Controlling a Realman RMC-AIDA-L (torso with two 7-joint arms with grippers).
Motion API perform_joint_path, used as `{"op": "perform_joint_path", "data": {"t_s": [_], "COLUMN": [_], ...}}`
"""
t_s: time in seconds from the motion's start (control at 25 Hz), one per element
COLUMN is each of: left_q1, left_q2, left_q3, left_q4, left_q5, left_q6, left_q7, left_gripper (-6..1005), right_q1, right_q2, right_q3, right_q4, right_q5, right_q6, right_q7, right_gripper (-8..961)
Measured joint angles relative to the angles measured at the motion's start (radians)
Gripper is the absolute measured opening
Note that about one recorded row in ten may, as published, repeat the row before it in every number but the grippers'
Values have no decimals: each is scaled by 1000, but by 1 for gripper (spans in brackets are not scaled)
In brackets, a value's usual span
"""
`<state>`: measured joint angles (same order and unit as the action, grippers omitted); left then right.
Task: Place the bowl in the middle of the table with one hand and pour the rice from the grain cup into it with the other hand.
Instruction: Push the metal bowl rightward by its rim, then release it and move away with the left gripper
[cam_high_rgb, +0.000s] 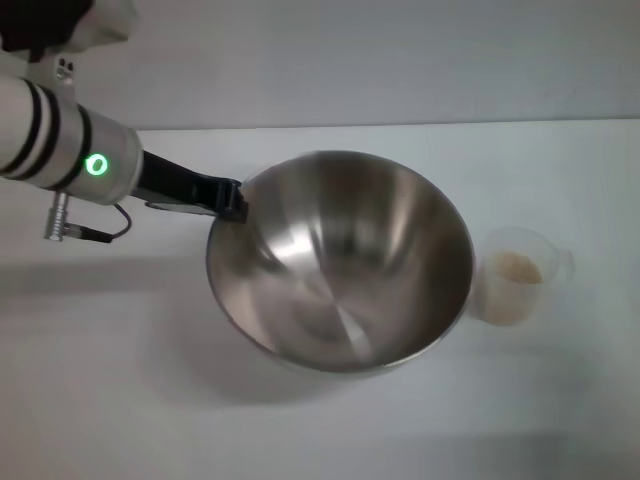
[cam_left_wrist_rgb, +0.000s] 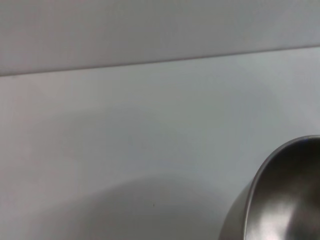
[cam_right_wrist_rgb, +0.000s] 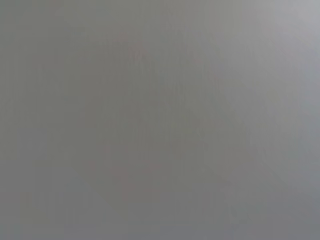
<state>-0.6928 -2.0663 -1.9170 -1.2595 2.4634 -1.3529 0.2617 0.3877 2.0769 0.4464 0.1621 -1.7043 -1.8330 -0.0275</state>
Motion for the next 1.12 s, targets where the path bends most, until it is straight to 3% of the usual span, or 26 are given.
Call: {"op": "perform_joint_path", "data": {"t_s": [0.28,1.12], "left_q1": [-21,-33], "left_q2": [-2,-2], "left_q3": [46,78], "left_q4": [94,186], "left_q5": [-4,-6], "left_q6": [81,168], "left_q7": [2,9], "left_gripper": [47,46], "right_q1": [2,11], "right_q2": [0,0], "right_q3": [0,0], "right_q4": [-2,-12], "right_q5": [1,3], "right_q6": [0,0], "right_q7": [0,0], "right_gripper": [730,729]}}
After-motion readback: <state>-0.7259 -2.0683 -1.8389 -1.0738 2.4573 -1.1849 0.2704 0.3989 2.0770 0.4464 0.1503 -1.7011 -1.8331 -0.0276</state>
